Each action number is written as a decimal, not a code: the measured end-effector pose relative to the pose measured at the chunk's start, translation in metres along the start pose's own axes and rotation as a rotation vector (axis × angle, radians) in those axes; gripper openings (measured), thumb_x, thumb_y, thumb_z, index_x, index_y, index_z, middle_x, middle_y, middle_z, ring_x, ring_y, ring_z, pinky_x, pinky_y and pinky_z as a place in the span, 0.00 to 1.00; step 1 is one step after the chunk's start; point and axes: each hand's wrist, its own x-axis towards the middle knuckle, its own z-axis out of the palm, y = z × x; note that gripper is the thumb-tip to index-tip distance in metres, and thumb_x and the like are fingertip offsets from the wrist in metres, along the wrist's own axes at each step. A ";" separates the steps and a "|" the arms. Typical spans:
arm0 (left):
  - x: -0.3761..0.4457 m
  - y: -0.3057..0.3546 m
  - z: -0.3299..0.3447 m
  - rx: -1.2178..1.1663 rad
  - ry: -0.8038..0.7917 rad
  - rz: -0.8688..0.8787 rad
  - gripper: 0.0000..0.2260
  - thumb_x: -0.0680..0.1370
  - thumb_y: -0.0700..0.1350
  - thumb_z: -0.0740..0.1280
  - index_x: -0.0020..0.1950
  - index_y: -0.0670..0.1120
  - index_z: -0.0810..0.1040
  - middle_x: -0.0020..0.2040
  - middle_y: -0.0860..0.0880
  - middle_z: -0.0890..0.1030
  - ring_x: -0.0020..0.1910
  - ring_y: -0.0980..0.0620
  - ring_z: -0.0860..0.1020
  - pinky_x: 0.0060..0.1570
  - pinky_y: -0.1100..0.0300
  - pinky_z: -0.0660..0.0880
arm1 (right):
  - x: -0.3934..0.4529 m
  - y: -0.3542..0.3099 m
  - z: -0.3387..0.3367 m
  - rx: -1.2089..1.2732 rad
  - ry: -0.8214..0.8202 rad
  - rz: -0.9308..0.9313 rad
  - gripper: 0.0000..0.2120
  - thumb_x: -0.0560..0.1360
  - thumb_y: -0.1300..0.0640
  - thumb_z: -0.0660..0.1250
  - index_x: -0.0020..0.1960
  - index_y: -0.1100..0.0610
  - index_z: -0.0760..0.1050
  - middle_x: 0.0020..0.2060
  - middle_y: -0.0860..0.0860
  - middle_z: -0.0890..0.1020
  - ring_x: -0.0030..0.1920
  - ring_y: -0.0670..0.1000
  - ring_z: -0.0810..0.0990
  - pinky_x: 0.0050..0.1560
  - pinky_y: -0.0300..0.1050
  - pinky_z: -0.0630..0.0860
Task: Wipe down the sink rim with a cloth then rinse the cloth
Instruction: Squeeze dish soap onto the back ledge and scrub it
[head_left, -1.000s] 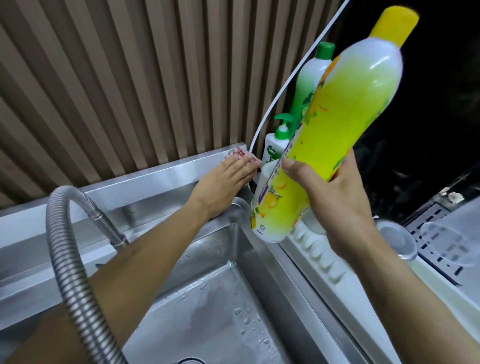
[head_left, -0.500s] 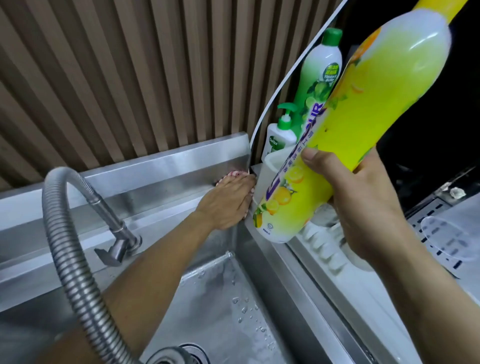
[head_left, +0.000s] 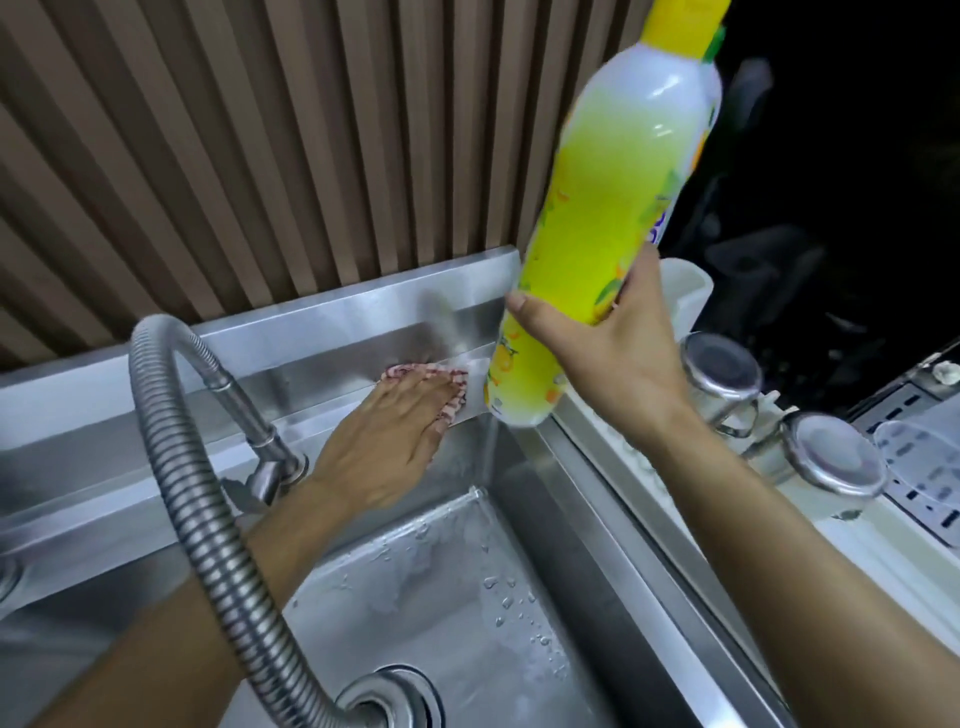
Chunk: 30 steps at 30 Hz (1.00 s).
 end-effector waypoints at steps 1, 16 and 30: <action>-0.012 -0.003 -0.002 0.008 0.021 -0.027 0.24 0.86 0.53 0.49 0.81 0.50 0.64 0.79 0.51 0.67 0.80 0.50 0.60 0.80 0.53 0.48 | 0.006 0.003 0.010 -0.020 -0.011 -0.020 0.33 0.70 0.48 0.81 0.66 0.51 0.66 0.54 0.43 0.82 0.53 0.41 0.82 0.54 0.36 0.79; -0.058 0.000 0.004 0.086 0.054 -0.151 0.36 0.74 0.42 0.72 0.81 0.46 0.63 0.79 0.46 0.67 0.79 0.44 0.63 0.77 0.45 0.59 | 0.033 0.056 0.063 -0.076 -0.143 -0.027 0.43 0.69 0.50 0.82 0.75 0.54 0.61 0.60 0.44 0.75 0.58 0.42 0.75 0.50 0.20 0.69; -0.052 0.004 0.010 0.073 0.168 -0.209 0.25 0.81 0.49 0.60 0.78 0.48 0.68 0.75 0.49 0.73 0.76 0.45 0.68 0.77 0.47 0.61 | -0.017 0.079 0.073 -0.033 -0.070 0.000 0.38 0.73 0.56 0.79 0.76 0.51 0.63 0.65 0.46 0.76 0.60 0.40 0.76 0.59 0.27 0.71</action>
